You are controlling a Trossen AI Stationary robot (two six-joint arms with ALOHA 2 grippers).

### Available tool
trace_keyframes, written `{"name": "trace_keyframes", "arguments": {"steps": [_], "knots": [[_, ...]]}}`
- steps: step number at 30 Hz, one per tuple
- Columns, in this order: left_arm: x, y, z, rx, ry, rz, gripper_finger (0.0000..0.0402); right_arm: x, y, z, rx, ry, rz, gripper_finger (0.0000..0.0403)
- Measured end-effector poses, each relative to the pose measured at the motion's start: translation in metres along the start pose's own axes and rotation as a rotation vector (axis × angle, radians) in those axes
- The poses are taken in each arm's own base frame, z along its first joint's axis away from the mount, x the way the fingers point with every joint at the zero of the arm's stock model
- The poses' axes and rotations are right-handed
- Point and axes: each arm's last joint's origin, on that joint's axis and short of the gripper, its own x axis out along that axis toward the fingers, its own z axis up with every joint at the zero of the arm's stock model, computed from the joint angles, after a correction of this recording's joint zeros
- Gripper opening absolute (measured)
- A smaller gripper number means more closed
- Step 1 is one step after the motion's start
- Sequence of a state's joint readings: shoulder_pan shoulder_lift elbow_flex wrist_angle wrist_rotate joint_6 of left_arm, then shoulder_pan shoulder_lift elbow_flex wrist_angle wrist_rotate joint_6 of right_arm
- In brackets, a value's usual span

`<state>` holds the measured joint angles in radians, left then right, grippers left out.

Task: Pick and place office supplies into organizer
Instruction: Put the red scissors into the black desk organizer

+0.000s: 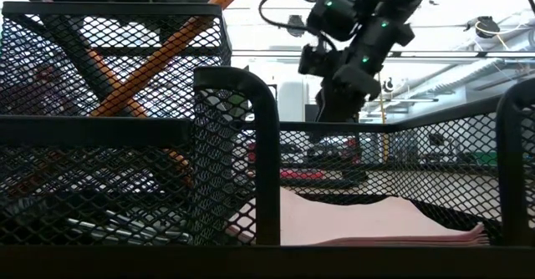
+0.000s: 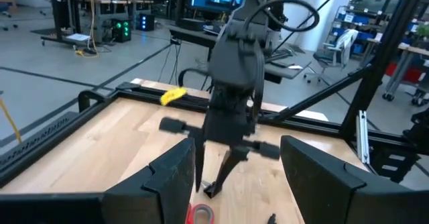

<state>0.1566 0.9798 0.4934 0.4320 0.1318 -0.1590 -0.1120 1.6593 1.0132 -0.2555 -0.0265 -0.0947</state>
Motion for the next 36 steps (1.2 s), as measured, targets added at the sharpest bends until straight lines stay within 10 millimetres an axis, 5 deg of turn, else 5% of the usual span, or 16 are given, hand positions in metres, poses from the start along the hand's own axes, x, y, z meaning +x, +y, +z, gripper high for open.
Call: {"name": "trace_keyframes", "arguments": {"steps": [14, 23, 36], "knots": [[0.0, -0.002, -0.001, -0.001, 0.007, -0.02, 0.0225, 0.038, -0.005, -0.007, -0.058, 0.103, 0.007, 0.0106], [0.0, -0.002, -0.001, 0.0, 0.005, -0.017, 0.0225, 0.041, -0.01, -0.007, -0.062, 0.104, -0.038, 0.0101], [0.0, -0.002, -0.001, 0.004, 0.005, -0.016, 0.0225, 0.041, -0.011, -0.007, -0.136, 0.111, -0.082, 0.0011]]}}
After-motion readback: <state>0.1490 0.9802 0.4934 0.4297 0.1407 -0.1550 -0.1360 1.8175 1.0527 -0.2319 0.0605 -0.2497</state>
